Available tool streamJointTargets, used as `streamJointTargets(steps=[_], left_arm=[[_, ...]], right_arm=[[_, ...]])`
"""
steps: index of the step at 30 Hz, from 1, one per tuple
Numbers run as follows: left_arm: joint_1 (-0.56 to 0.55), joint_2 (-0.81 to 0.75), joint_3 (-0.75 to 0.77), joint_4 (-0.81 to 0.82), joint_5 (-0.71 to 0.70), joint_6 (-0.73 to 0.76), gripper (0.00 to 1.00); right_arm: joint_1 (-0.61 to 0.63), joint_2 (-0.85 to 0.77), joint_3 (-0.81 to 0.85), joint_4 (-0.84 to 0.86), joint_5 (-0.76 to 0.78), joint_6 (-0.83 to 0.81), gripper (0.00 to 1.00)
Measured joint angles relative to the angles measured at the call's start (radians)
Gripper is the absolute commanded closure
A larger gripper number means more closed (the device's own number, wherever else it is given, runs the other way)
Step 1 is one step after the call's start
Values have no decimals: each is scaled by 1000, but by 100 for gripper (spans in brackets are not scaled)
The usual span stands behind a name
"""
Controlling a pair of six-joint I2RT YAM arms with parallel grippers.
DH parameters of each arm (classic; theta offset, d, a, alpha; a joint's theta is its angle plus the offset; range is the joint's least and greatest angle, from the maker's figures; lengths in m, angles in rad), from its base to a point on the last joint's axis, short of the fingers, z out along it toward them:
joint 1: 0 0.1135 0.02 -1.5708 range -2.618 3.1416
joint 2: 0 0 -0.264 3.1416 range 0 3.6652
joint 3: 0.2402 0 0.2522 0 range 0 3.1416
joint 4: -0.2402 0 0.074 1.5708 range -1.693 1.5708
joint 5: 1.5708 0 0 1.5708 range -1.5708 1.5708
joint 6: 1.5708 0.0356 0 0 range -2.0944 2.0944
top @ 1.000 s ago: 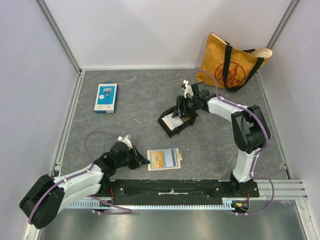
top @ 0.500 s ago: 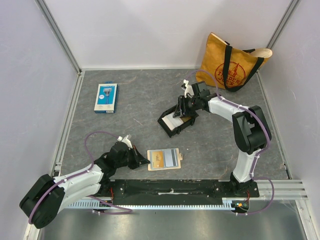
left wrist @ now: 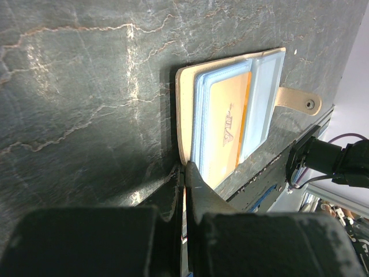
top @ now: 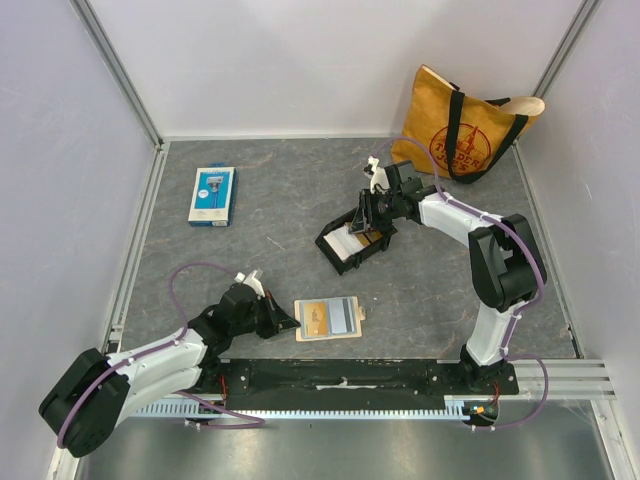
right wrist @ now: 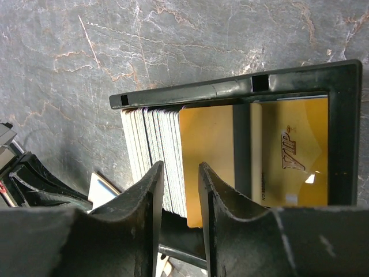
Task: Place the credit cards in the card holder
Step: Pick up the credit card from the storage box.
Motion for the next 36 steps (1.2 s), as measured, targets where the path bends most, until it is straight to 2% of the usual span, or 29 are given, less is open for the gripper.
streamJointTargets(steps=[4,8,16,28,36], left_arm=[[0,1,0,0,0,0,98],[0,3,0,2,1,0,98],[0,15,0,15,9,0,98],[0,52,0,53,23,0,98],[0,82,1,83,28,0,98]], right_arm=[[0,0,0,0,0,0,72],[0,0,0,0,2,0,72],[0,0,1,-7,45,1,46],[0,7,25,-15,103,-8,32],[13,73,61,-35,109,-32,30]])
